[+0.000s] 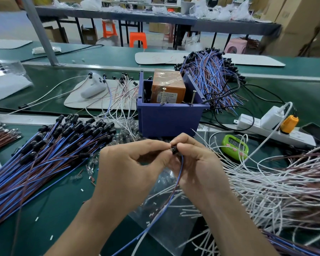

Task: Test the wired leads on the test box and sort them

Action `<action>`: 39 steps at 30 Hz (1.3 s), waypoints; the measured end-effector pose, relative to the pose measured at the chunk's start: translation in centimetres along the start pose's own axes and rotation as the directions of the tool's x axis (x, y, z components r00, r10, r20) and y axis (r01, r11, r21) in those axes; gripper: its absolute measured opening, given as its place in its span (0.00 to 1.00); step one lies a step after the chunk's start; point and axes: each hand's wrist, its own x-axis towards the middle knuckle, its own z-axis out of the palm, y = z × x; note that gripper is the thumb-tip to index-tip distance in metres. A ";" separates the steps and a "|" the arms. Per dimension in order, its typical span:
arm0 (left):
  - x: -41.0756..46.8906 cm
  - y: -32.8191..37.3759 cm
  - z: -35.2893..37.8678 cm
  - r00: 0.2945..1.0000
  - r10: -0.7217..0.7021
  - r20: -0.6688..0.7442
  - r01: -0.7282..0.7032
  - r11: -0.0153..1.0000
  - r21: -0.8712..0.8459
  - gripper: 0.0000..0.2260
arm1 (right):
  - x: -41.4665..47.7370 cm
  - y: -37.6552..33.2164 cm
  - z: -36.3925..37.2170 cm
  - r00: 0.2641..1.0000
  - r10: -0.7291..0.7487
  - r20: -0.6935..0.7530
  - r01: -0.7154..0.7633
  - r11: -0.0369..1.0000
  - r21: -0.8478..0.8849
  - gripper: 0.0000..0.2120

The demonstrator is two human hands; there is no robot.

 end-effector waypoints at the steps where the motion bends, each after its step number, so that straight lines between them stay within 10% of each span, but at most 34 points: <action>1: 0.0 0.0 0.0 1.000 0.009 0.004 -0.009 1.000 0.024 0.11 | 0.1 0.0 0.0 1.000 -0.014 -0.009 0.014 1.000 -0.007 0.03; 10: -0.3 -0.7 0.0 0.988 0.156 0.011 -0.155 0.967 0.203 0.07 | 0.4 0.4 -0.2 0.998 -0.045 -0.045 0.042 0.996 -0.074 0.04; 39: 0.0 -1.6 0.6 0.982 -0.181 -0.058 0.179 0.983 -0.048 0.06 | 0.1 -0.2 0.2 0.992 -0.097 -0.086 0.080 0.980 -0.183 0.09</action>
